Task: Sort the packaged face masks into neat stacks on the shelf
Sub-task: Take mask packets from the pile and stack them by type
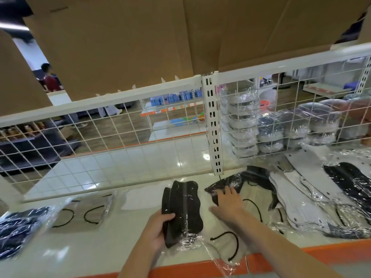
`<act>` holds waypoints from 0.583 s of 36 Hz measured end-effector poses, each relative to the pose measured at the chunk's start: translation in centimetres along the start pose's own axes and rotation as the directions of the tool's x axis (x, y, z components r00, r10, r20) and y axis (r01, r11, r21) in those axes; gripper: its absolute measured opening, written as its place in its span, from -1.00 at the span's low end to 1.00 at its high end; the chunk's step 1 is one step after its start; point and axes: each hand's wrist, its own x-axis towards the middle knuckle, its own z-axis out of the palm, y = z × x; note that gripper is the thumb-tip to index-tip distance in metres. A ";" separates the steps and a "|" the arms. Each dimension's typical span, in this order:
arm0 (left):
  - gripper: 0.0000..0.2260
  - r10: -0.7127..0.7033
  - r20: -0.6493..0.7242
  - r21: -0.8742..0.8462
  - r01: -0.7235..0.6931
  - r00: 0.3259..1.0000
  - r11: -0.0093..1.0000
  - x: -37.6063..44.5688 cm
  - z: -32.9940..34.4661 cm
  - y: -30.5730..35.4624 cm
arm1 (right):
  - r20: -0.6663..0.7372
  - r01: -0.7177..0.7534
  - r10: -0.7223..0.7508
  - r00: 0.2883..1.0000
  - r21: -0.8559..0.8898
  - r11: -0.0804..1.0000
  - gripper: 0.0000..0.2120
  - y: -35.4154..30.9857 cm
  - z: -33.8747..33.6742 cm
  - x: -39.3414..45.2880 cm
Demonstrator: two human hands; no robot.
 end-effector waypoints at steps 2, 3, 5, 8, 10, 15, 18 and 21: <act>-0.71 0.014 -0.009 -0.027 -0.014 1.000 1.000 0.1 -0.2 0.0 | -0.062 -0.002 0.000 0.998 -0.042 0.999 -0.46 0.6 0.2 0.5; -0.72 0.015 -0.004 -0.040 -0.015 1.000 0.999 -0.1 -0.2 0.2 | -0.118 0.018 -0.026 0.993 -0.067 0.998 -0.58 0.8 0.0 0.6; -0.73 0.006 -0.027 -0.058 -0.008 1.000 0.998 -0.4 -0.3 0.3 | -0.229 0.048 -0.062 0.971 -0.066 0.997 -0.74 0.7 -0.4 0.6; -0.70 -0.008 -0.080 -0.118 -0.001 0.997 0.993 -0.7 -0.6 0.4 | -0.303 0.068 -0.018 0.953 0.154 0.986 -0.74 0.1 -1.1 0.5; -0.68 -0.041 -0.093 -0.182 0.024 0.995 0.983 -0.5 -0.8 0.3 | -0.320 0.158 -0.039 0.947 0.357 0.920 -0.74 -0.7 -1.7 -0.1; -0.61 -0.116 0.037 -0.332 0.122 0.993 0.936 -0.9 -0.5 0.0 | -0.081 0.390 -0.444 0.893 0.632 0.669 -0.75 -3.9 -3.1 -3.6; -0.51 -0.111 0.085 -0.321 0.133 0.990 0.938 -1.3 -0.6 0.0 | 0.139 0.424 -0.604 0.785 0.591 0.686 -0.75 -4.6 -2.8 -4.8; -0.58 -0.005 -0.038 -0.187 -0.002 0.999 0.982 -0.9 -1.0 0.1 | 0.113 0.393 -0.616 0.780 0.677 0.622 -0.71 -4.9 -2.5 -4.9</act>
